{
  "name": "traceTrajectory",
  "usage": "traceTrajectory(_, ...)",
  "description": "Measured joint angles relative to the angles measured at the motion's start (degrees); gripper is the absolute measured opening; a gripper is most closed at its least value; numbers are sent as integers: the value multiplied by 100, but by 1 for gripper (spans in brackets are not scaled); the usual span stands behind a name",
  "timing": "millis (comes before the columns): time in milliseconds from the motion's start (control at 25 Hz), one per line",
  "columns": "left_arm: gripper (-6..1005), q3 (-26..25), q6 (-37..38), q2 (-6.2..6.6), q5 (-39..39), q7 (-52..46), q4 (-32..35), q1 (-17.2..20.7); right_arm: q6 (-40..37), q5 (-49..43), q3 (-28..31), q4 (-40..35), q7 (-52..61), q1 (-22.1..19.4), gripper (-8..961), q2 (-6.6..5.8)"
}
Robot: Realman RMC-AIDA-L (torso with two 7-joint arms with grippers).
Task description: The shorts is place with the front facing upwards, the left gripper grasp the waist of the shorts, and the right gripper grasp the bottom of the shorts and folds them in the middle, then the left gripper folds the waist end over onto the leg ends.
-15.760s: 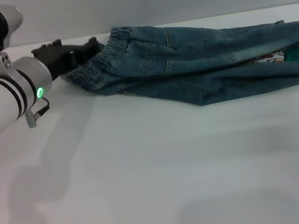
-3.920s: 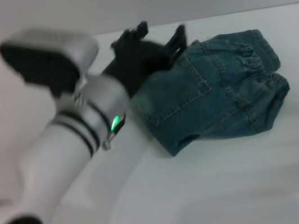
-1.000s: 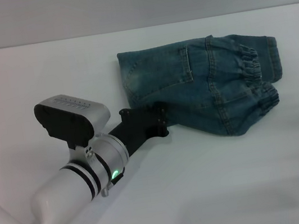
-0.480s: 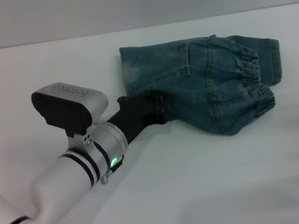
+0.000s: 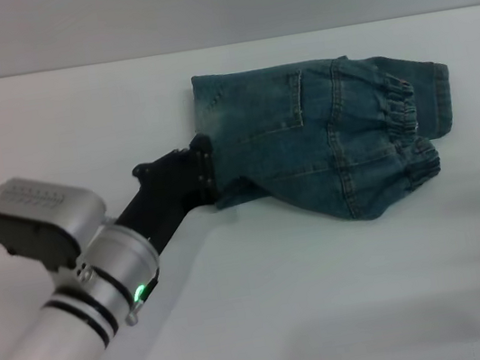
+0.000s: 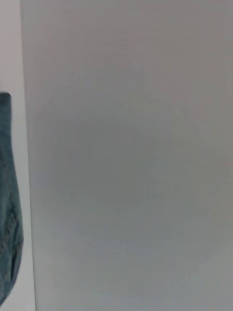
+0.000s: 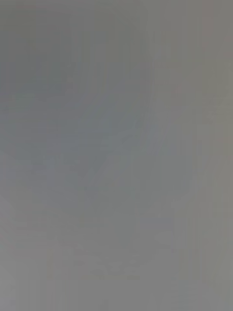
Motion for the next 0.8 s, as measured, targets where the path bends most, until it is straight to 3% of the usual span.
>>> traceTrajectory(280, 31, -129, 29, -54, 203, -3, -120, 500, -35, 15, -8, -13, -4, 38, 92, -2)
traceTrajectory(360, 32, -258, 728, -59, 201, 208, -119, 738, -142, 17, 15, -13, -5, 48, 94, -1)
traceTrajectory(600, 34, -752, 1022, -19, 236, 330, -93, 851, -623, 11, 25, -14, -8, 13, 102, -17)
traceTrajectory(760, 81, -838, 1152, -12, 336, 499, 5, 867, -1275, 18, 36, -555, -28, 175, 107, -17)
traceTrajectory(800, 104, -904, 1298, -38, 424, 783, 181, 874, -1446, 58, 54, -760, -34, 254, 149, -5)
